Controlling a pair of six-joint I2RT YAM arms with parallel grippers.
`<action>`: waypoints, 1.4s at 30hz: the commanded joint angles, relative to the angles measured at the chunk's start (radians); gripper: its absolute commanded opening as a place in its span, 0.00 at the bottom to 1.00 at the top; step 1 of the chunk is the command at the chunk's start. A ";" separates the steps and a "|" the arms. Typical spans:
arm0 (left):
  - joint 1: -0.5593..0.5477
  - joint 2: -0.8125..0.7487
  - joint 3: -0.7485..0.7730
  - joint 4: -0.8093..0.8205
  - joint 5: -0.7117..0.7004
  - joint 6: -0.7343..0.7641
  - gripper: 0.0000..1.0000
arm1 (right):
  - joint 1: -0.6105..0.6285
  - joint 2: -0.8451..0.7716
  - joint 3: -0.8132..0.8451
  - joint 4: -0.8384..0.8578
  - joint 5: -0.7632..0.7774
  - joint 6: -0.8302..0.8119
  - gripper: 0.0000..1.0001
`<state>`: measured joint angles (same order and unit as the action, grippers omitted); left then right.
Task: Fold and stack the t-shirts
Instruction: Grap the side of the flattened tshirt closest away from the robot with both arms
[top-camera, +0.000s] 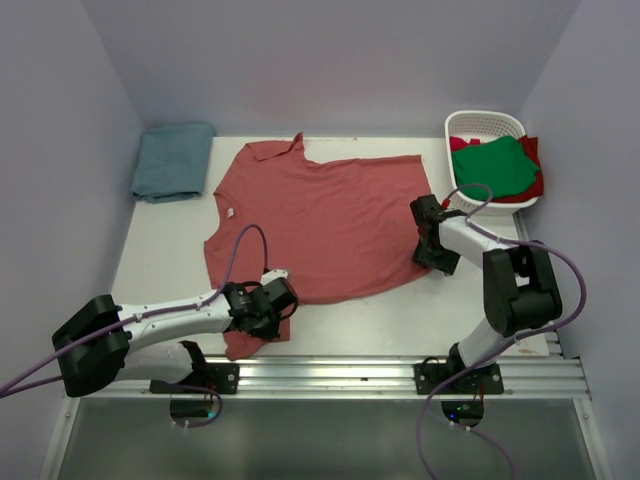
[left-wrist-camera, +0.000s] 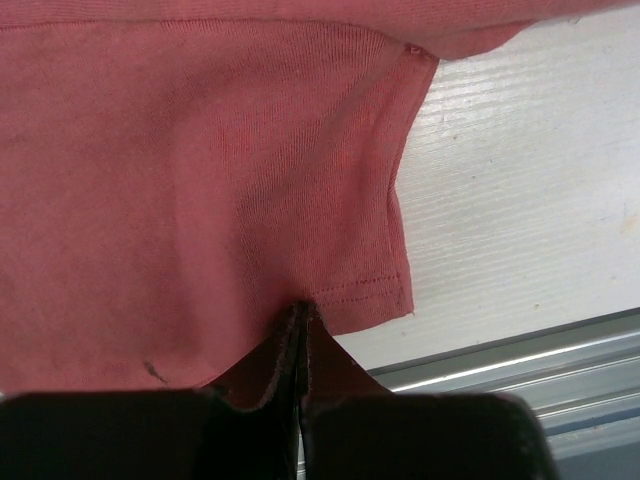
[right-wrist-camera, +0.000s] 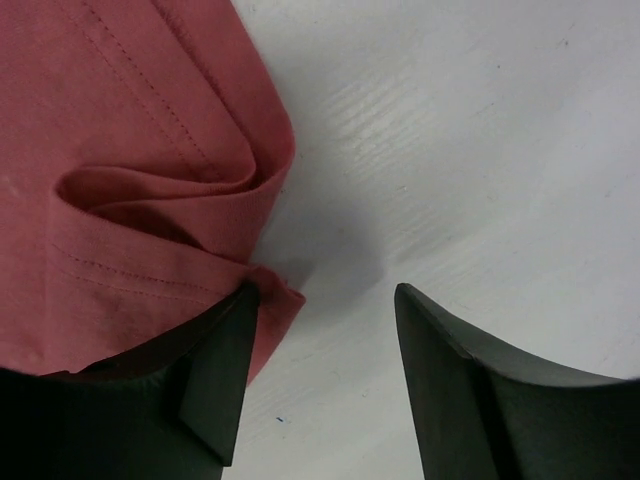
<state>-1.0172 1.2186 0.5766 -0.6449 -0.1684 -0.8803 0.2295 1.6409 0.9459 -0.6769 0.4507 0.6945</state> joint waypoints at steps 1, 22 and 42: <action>-0.006 -0.018 -0.001 -0.015 -0.022 -0.019 0.00 | -0.013 0.051 -0.038 0.065 0.008 0.011 0.61; -0.007 0.007 0.034 -0.022 -0.034 0.007 0.00 | -0.041 -0.226 -0.130 -0.075 -0.084 -0.003 0.00; -0.006 -0.126 0.127 -0.142 -0.065 -0.028 0.02 | -0.036 -0.578 -0.148 -0.266 -0.228 0.023 0.00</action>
<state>-1.0172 1.1282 0.6495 -0.7368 -0.1967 -0.8806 0.1932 1.1191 0.7902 -0.8883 0.2703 0.6991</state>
